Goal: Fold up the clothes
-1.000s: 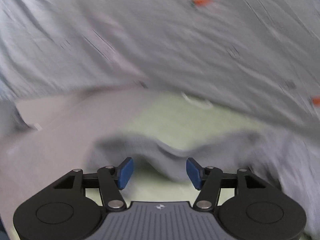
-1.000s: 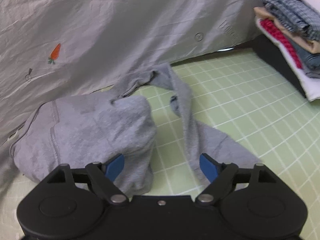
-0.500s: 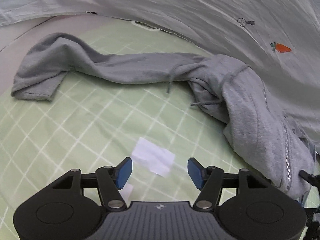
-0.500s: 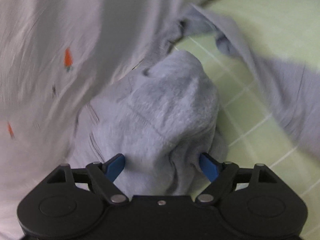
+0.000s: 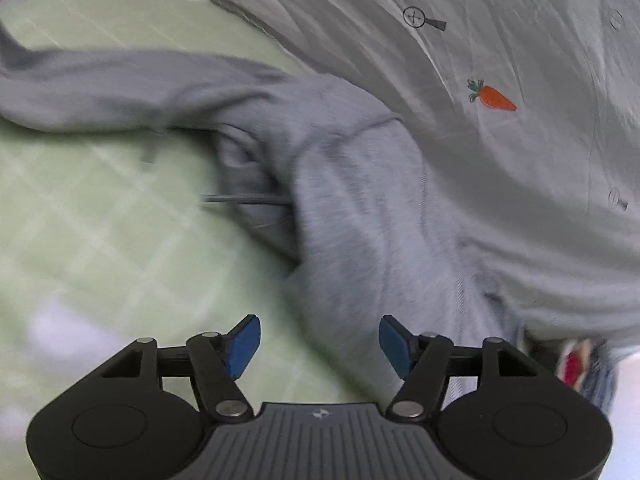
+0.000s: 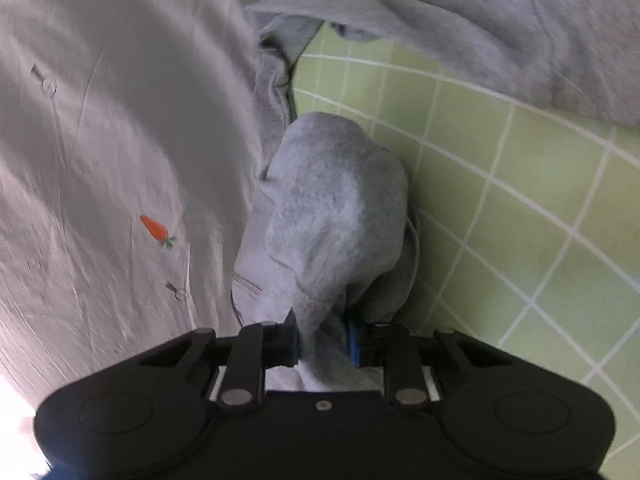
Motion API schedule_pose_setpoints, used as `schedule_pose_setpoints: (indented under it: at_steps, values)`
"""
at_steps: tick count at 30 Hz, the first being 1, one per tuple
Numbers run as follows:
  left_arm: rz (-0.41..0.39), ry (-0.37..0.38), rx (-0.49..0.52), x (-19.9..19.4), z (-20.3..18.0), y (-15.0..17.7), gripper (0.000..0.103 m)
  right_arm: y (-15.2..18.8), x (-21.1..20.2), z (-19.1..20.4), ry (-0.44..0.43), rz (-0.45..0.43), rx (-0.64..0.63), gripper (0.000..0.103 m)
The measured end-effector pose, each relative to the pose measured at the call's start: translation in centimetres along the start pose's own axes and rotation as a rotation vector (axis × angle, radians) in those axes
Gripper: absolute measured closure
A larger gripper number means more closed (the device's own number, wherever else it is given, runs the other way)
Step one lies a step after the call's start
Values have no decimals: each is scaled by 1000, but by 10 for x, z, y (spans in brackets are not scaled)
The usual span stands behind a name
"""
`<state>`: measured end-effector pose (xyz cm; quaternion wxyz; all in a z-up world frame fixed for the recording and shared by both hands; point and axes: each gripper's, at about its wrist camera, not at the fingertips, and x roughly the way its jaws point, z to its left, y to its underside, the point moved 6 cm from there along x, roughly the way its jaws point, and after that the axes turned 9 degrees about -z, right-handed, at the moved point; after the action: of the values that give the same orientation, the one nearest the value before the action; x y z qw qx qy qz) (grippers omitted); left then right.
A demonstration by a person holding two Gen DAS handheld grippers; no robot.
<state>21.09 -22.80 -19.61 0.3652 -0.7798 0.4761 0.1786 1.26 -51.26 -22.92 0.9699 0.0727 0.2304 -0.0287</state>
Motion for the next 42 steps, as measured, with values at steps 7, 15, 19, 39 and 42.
schedule_pose_setpoints:
  at_steps: [7, 15, 19, 39, 42]
  values:
    - [73, 44, -133, 40, 0, 2, 60, -2, -3, -4, -12, 14, 66, 80]
    - [25, 81, -112, 10, 2, -6, 91, 22, -13, 21, 15, 47, -162, 84]
    - [-42, 81, -71, -40, -9, -23, 92, 46, -29, 35, -17, 113, -219, 85]
    - [-152, -62, 137, -49, -36, -67, 70, -6, -19, 64, 116, -67, -377, 51]
    - [-85, -126, 109, -64, -1, -30, 60, -13, -41, 48, 200, -130, -475, 34]
